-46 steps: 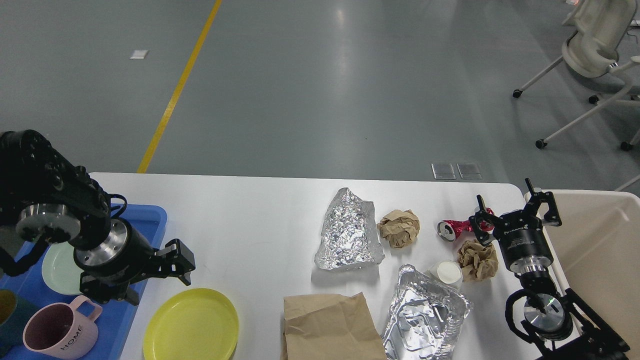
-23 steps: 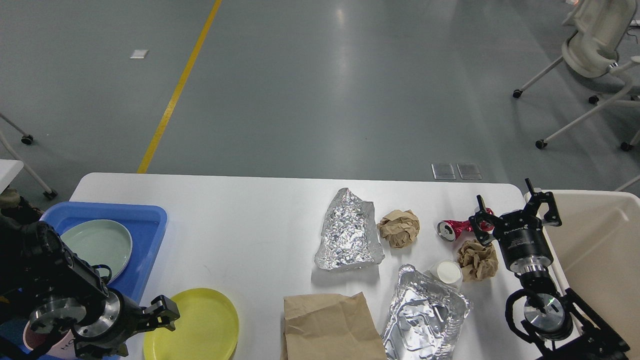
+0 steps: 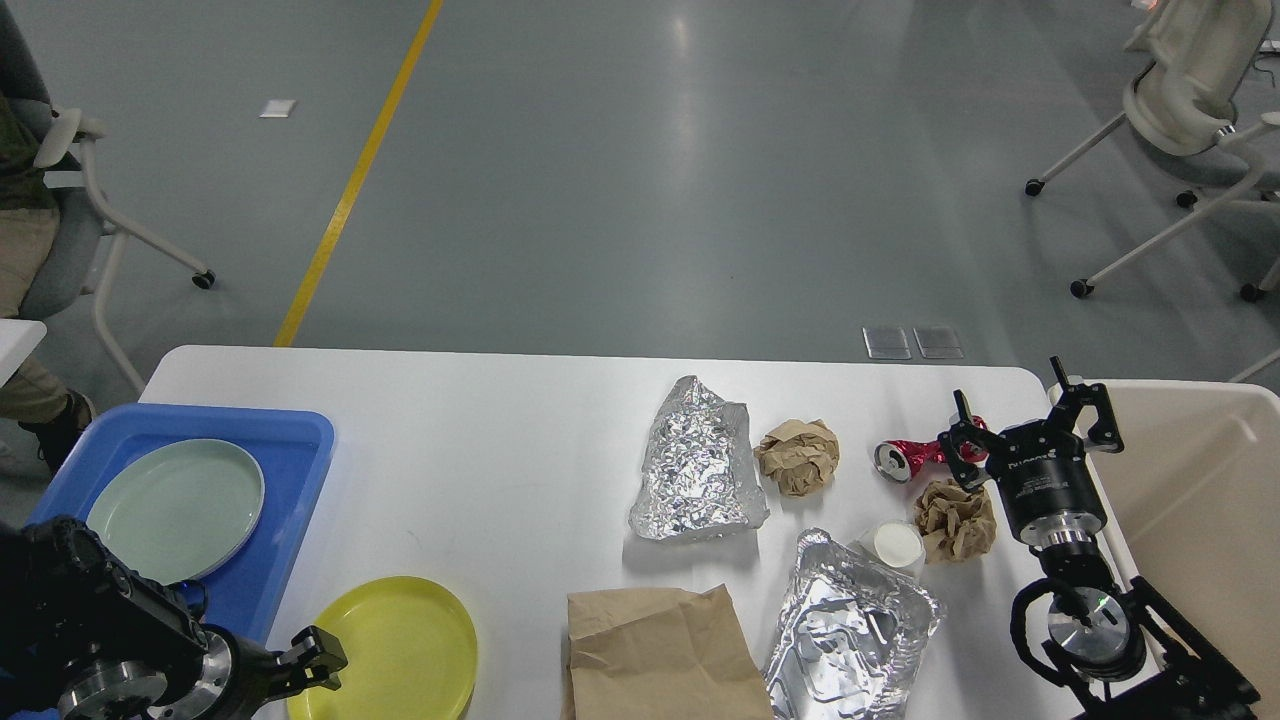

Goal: Tidy desktop
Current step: 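Grip the yellow plate rim with the left gripper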

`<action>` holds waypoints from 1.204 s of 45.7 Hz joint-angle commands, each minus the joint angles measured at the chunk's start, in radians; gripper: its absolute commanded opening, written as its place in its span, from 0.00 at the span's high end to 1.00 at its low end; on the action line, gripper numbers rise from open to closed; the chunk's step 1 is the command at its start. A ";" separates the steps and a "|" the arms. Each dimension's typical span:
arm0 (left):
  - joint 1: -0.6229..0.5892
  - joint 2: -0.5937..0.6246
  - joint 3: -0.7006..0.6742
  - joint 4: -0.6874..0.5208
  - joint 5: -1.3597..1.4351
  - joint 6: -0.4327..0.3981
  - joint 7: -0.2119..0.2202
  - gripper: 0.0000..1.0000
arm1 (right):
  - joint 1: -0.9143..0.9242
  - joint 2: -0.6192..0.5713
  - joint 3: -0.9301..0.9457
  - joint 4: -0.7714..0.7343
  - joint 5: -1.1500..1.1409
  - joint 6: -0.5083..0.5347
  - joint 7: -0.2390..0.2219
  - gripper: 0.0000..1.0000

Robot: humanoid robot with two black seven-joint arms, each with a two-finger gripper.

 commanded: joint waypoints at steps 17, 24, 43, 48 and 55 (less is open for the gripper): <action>0.052 0.007 -0.030 0.044 0.094 0.003 -0.008 0.40 | 0.000 0.000 0.000 -0.002 0.000 0.000 0.000 0.00; 0.072 0.007 -0.030 0.050 0.116 0.003 -0.005 0.46 | 0.000 0.000 0.000 0.000 0.000 0.000 0.000 0.00; 0.095 0.005 -0.049 0.079 0.136 0.001 0.006 0.65 | 0.000 0.000 0.000 -0.002 0.000 -0.001 0.000 0.00; 0.095 0.005 -0.049 0.079 0.136 0.000 0.006 0.68 | 0.000 0.000 0.000 0.000 0.000 0.000 0.000 0.00; 0.101 0.004 -0.049 0.081 0.136 -0.002 0.007 0.74 | 0.000 0.000 0.000 -0.002 0.000 0.000 0.000 0.00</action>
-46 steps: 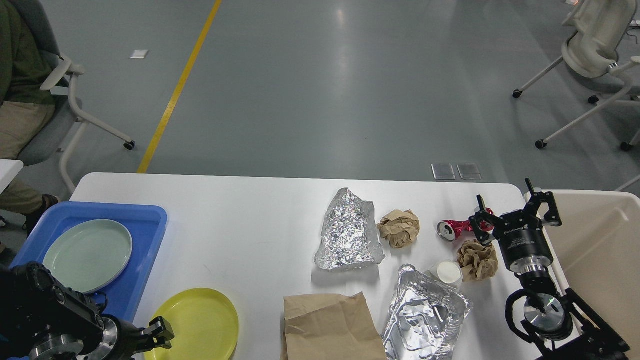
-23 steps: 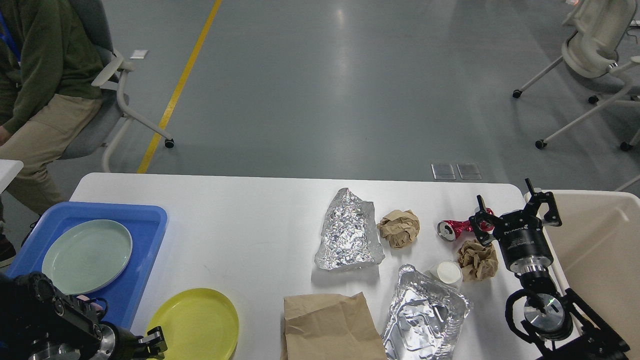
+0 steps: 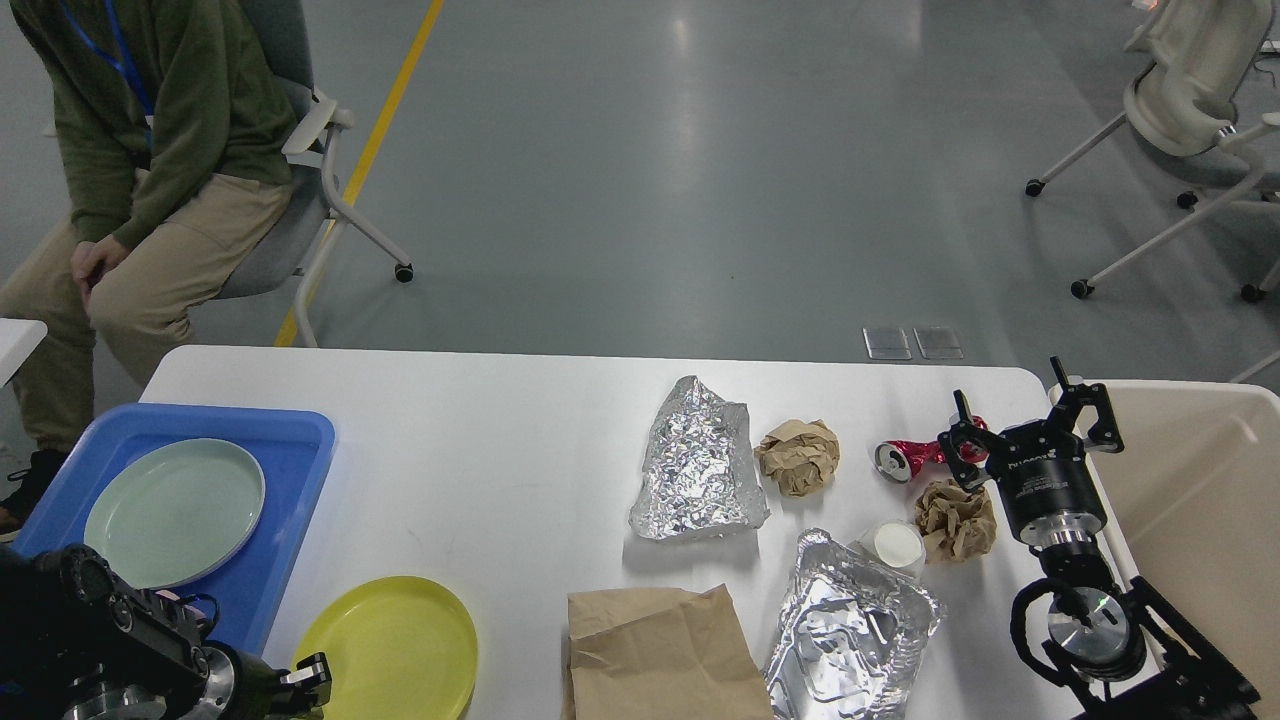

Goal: Tidy desktop
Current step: 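Grip the yellow plate rim with the left gripper, then lift the yellow plate and lay it onto the blue tray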

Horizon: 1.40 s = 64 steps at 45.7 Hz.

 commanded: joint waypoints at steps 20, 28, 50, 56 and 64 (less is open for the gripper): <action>0.014 -0.001 -0.003 0.017 -0.014 -0.005 0.002 0.97 | 0.000 0.000 0.000 0.000 0.000 0.000 0.000 0.00; 0.009 0.004 -0.006 0.017 -0.020 -0.005 -0.001 1.00 | 0.000 0.000 0.000 -0.001 0.000 0.000 0.000 0.00; -0.041 0.042 -0.024 0.012 -0.022 -0.020 0.002 1.00 | 0.000 0.000 0.000 0.000 0.000 -0.001 0.000 0.00; -0.043 0.044 -0.035 0.009 -0.038 -0.019 0.000 1.00 | 0.000 0.000 0.000 0.000 0.000 -0.001 0.000 0.00; -0.044 0.044 -0.041 0.006 -0.040 -0.020 0.000 1.00 | 0.000 0.000 0.000 -0.001 0.000 0.000 0.000 0.00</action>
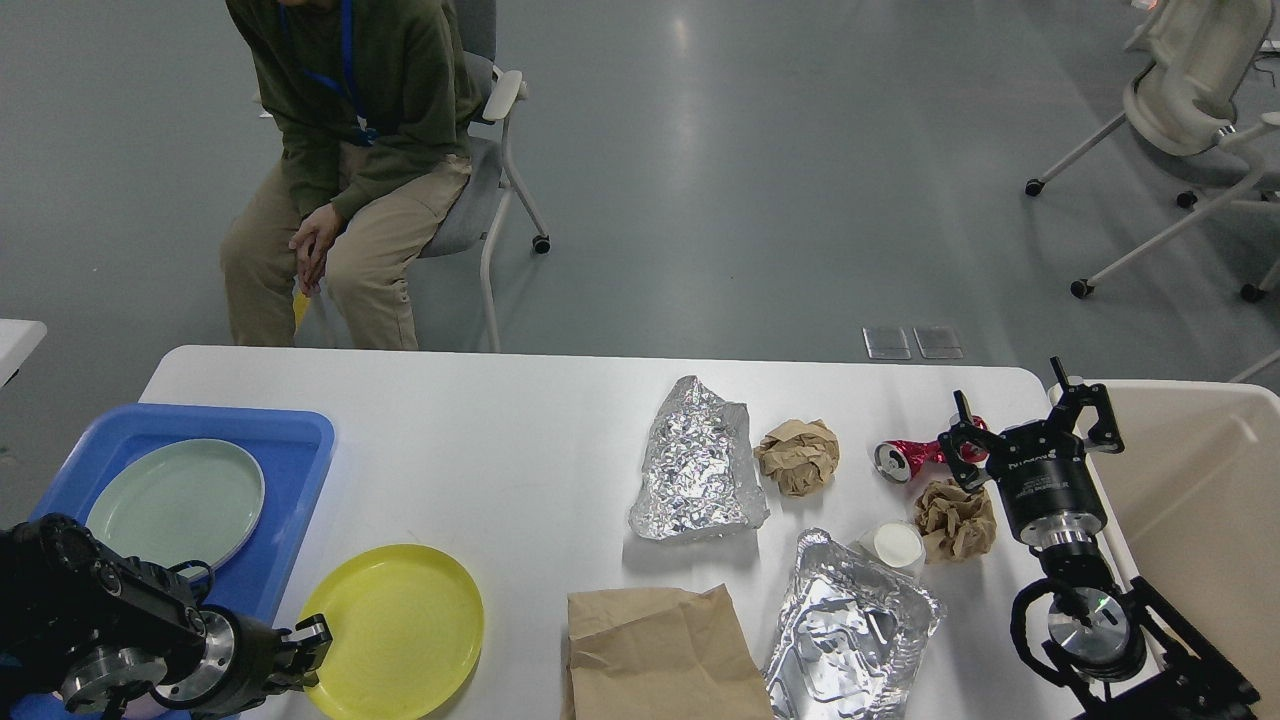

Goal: Tidy desktop
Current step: 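Lift the yellow plate and lay it onto the blue tray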

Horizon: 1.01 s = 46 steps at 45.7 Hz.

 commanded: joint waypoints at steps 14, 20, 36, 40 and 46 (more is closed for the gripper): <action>-0.183 0.066 0.074 -0.104 -0.001 -0.073 0.003 1.00 | 0.000 0.000 0.000 0.000 0.000 0.000 0.000 0.00; -0.344 0.080 0.149 -0.137 -0.021 -0.176 0.003 1.00 | 0.000 0.000 0.000 0.000 0.000 0.000 0.000 0.00; -0.875 0.048 0.420 -0.206 -0.171 -0.483 0.012 1.00 | 0.000 0.000 0.000 0.001 0.000 0.000 0.000 0.00; -0.970 0.026 0.465 -0.218 -0.194 -0.578 0.010 1.00 | 0.000 0.000 0.000 0.001 0.000 0.000 0.000 0.00; -1.021 0.028 0.489 -0.218 -0.196 -0.655 0.004 1.00 | 0.000 0.000 0.000 0.001 0.000 0.000 0.000 0.00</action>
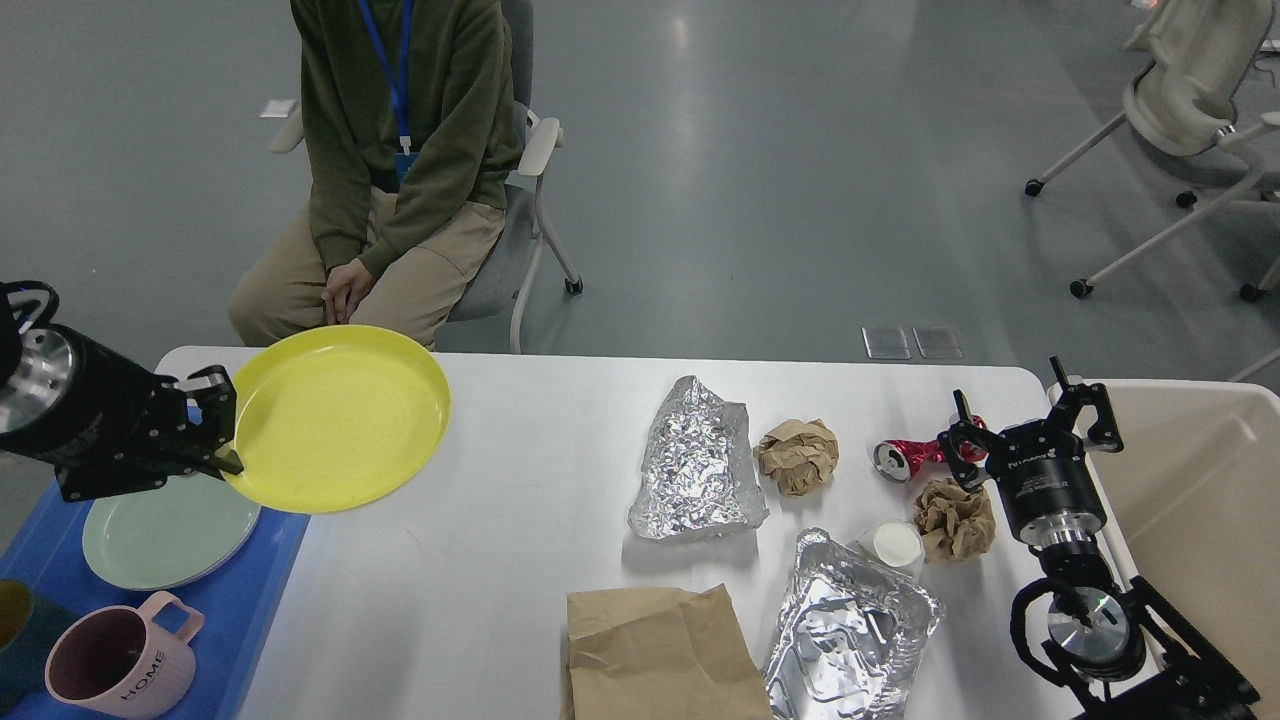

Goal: Tidy desktop
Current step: 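Lift the yellow plate and lay it onto the blue tray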

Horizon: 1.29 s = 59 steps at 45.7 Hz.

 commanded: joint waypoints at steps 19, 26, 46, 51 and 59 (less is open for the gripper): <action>0.111 0.137 0.033 0.248 0.008 -0.101 0.015 1.00 | 0.000 0.000 0.000 0.002 0.000 0.000 0.000 0.00; 0.289 0.211 -0.045 0.431 0.010 -0.090 0.071 1.00 | 0.000 0.000 0.000 0.002 0.000 0.000 0.000 0.00; 0.959 0.249 -0.479 1.017 0.012 -0.052 0.176 1.00 | 0.000 0.000 0.000 0.002 0.000 0.000 0.000 0.00; 1.085 0.231 -0.605 1.063 0.034 -0.006 0.259 1.00 | 0.000 0.000 0.000 0.002 0.000 0.000 0.000 0.00; 1.157 0.208 -0.677 1.083 0.087 0.020 0.270 1.00 | 0.000 0.000 0.000 0.000 0.000 0.000 0.000 0.00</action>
